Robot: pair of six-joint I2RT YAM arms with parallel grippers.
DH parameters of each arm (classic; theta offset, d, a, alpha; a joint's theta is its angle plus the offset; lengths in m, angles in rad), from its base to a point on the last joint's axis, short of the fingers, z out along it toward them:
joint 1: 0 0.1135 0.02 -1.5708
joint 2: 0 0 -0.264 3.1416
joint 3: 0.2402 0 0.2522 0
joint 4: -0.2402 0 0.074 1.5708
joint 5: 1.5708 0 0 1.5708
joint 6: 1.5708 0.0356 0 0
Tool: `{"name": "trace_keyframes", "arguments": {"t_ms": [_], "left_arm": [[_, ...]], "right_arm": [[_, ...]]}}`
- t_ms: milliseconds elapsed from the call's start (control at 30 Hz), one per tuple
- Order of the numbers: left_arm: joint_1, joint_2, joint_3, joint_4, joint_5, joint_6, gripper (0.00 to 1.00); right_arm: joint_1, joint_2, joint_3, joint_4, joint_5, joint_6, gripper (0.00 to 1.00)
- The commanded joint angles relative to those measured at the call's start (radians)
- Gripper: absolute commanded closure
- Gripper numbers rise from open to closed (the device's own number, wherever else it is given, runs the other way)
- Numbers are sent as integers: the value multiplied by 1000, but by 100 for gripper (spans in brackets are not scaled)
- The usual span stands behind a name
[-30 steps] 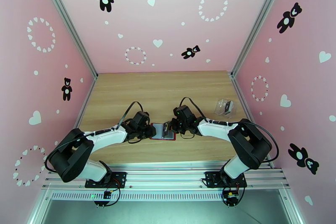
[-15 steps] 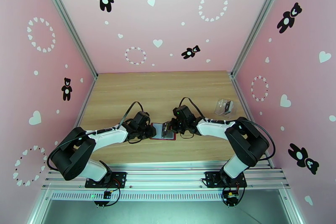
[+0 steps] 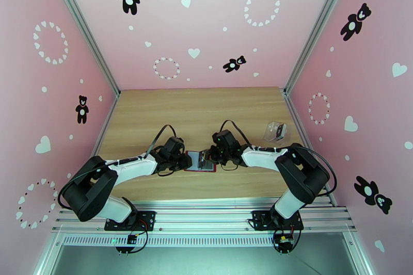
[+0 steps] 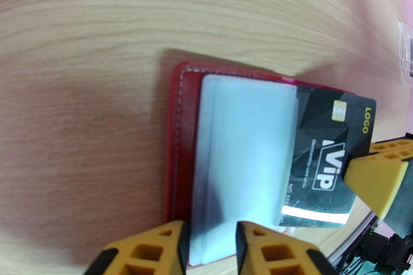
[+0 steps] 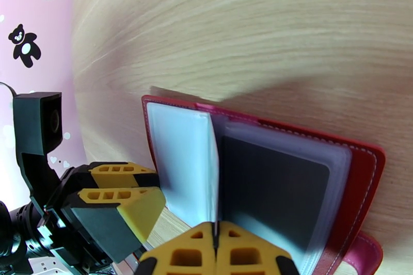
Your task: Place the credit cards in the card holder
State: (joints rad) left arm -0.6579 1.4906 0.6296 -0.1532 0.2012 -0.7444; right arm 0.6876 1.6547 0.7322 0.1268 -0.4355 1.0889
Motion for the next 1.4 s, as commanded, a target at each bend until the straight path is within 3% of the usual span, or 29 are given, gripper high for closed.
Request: {"name": "trace_keyframes", "arguments": {"t_ms": [0, 1033, 1233, 1367], "left_arm": [[-5, 2, -10, 5, -4, 8, 69], [-10, -1, -10, 6, -3, 4, 69], [-11, -5, -11, 6, -4, 4, 69], [-11, -3, -11, 7, -4, 4, 69]], "right_arm": [[9, 1, -24, -11, 0, 6, 100], [21, 39, -17, 9, -13, 7, 100], [22, 5, 41, -149, 68, -82, 77], [21, -1, 80, -222, 104, -118, 72]]}}
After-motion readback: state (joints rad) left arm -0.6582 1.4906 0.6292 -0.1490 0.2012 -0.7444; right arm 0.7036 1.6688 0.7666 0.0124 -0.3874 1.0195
